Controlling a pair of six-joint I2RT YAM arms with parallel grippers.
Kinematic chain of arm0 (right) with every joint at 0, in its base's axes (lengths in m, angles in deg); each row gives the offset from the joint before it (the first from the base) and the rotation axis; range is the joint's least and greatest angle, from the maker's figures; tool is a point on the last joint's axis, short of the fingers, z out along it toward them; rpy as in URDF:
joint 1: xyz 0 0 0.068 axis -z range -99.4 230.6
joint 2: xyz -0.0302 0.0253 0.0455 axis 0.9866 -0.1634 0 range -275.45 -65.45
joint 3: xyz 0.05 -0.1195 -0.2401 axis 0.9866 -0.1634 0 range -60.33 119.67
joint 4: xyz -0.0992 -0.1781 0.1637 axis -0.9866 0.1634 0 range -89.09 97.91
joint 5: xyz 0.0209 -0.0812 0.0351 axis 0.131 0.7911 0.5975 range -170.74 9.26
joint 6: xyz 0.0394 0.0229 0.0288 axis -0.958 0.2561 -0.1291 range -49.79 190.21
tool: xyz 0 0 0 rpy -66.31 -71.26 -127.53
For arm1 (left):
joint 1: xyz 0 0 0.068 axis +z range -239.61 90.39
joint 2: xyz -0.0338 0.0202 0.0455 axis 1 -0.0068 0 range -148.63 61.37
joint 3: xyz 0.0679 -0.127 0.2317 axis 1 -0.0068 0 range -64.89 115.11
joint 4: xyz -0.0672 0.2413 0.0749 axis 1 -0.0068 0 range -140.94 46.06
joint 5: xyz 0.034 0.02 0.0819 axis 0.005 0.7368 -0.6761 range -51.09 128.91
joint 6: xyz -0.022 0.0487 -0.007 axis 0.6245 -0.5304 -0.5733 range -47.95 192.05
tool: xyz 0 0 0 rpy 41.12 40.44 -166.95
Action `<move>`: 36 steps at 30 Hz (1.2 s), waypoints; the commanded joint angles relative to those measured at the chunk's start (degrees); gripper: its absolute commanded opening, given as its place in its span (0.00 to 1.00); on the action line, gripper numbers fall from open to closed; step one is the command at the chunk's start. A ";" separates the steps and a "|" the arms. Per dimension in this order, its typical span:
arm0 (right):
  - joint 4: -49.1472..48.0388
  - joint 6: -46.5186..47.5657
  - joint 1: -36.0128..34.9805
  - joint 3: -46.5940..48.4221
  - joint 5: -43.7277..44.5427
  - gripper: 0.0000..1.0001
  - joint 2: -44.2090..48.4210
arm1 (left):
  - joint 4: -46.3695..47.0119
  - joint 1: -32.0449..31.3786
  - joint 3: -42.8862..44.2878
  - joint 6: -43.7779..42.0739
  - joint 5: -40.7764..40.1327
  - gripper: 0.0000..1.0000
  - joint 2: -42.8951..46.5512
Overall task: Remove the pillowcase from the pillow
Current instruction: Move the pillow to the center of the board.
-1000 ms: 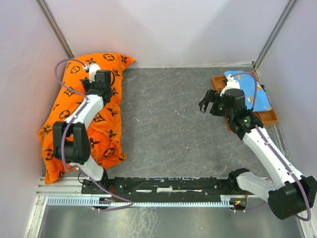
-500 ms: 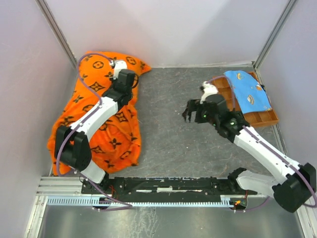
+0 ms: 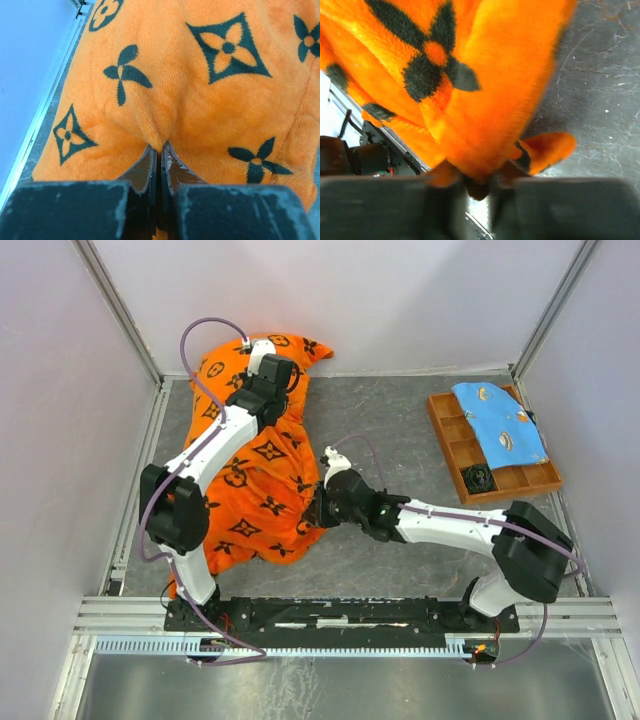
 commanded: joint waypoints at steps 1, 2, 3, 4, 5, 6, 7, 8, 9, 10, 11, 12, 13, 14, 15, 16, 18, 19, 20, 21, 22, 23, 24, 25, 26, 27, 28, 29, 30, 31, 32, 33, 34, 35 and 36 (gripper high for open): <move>2.17 0.43 2.89 2.50 3.35 0.02 6.18 | 0.46 1.53 7.01 -1.71 -3.84 0.03 -0.19; 5.12 1.34 4.82 2.47 3.16 0.01 8.62 | -1.88 1.95 8.25 -1.63 -4.44 0.03 -0.16; 8.44 1.92 6.94 2.65 2.71 0.01 10.84 | -4.50 2.29 9.44 -1.58 -5.37 0.03 0.25; 11.48 2.34 9.25 3.27 1.54 0.01 13.12 | -6.74 2.56 10.44 -1.65 -6.22 0.03 1.01; 14.55 2.82 11.90 4.53 -0.66 0.01 14.77 | -8.51 2.74 11.24 -2.12 -6.65 0.03 1.98; 17.94 3.58 14.21 6.74 -3.00 0.01 15.78 | -9.84 2.73 12.13 -2.89 -7.04 0.03 3.04; 21.99 4.79 16.23 9.77 -4.54 0.01 16.34 | -11.43 2.62 12.87 -3.42 -7.15 0.03 4.21; 25.68 6.52 17.79 13.02 -5.42 0.01 16.35 | -12.38 2.63 13.58 -3.94 -6.83 0.03 5.21; 30.04 8.61 19.31 17.16 -6.12 0.01 15.72 | -13.15 2.61 14.58 -4.79 -6.25 0.03 6.27; 34.14 10.48 21.14 21.10 -6.55 0.01 14.69 | -14.30 2.65 15.77 -5.81 -6.25 0.03 6.83; 37.12 11.10 23.29 25.11 -7.84 0.01 13.10 | -16.57 2.64 17.79 -6.30 -6.90 0.03 6.93; 38.87 11.30 26.11 28.60 -9.95 0.01 11.14 | -19.36 2.65 19.95 -6.32 -7.48 0.03 6.68; 40.01 10.87 29.35 31.72 -12.39 0.01 8.71 | -22.19 2.63 21.54 -5.99 -7.64 0.03 6.22; 41.60 10.07 32.39 35.57 -15.16 0.01 5.35 | -24.49 2.61 22.22 -5.33 -7.23 0.03 5.91; 42.72 9.71 35.41 39.12 -17.99 0.04 1.73 | -25.86 2.54 21.95 -5.00 -5.68 0.03 5.82; 42.86 9.70 38.11 42.37 -21.13 0.13 -1.56 | -26.44 2.50 20.53 -4.64 -3.78 0.03 5.85; 42.22 11.46 40.36 46.88 -24.42 0.44 -6.64 | -24.31 2.42 15.39 -4.04 -0.83 0.08 6.56; 42.49 12.89 40.97 47.66 -23.19 0.62 -8.19 | -21.79 2.50 11.95 -4.12 0.42 0.19 6.90; 43.87 14.61 41.50 47.95 -19.96 0.76 -8.36 | -19.67 2.56 9.37 -4.14 1.51 0.42 6.94; 45.37 16.28 42.09 47.68 -15.28 0.86 -7.74 | -18.54 2.52 7.91 -3.65 2.43 0.59 6.52; 46.55 18.18 42.52 46.55 -9.88 0.92 -6.45 | -18.45 2.57 7.53 -3.04 3.40 0.66 5.90; 47.08 20.21 42.81 44.79 -4.21 0.96 -4.93 | -18.79 2.54 7.54 -2.80 5.35 0.71 5.44; 47.57 22.02 43.11 42.78 1.61 0.98 -3.67 | -19.16 2.56 7.56 -2.83 6.87 0.73 5.06; 48.24 23.40 43.54 40.76 6.26 1.00 -2.68 | -19.63 2.59 7.68 -2.98 8.47 0.83 4.99; 48.69 24.26 44.34 39.01 9.39 1.00 -2.27 | -20.04 2.49 7.57 -3.21 10.39 0.98 5.06; 48.88 24.69 45.48 37.19 9.35 0.99 -2.42 | -20.15 2.51 7.25 -3.53 13.01 1.00 5.56; 48.76 24.49 47.07 35.63 6.40 0.98 -2.83 | -20.11 2.52 6.43 -3.70 15.36 0.99 6.28; 48.28 24.16 48.33 34.01 4.94 0.97 -3.65 | -19.70 2.52 5.37 -4.02 17.78 0.99 7.26; 48.00 24.10 49.00 33.03 5.16 0.95 -4.81 | -18.73 2.54 3.86 -4.65 20.86 0.99 8.51; 47.95 24.05 49.27 32.59 6.73 0.93 -5.92 | -17.42 2.54 1.45 -5.61 23.80 0.99 9.75; 47.66 24.23 49.33 32.30 8.17 0.91 -7.28 | -16.49 2.52 -0.10 -6.67 26.24 0.99 11.04; 47.39 24.46 49.45 32.26 9.14 0.89 -8.58 | -15.85 2.56 -1.46 -7.28 27.96 0.99 12.03; 47.07 24.69 49.64 32.42 9.96 0.88 -9.92 | -15.34 2.52 -2.89 -8.08 28.76 0.99 12.92; 46.85 24.80 49.92 32.62 10.74 0.87 -11.27 | -14.93 2.53 -4.25 -8.49 28.61 0.99 13.76; 46.49 24.90 50.48 33.13 11.53 0.86 -12.62 | -14.55 2.52 -5.61 -8.67 27.95 0.99 14.68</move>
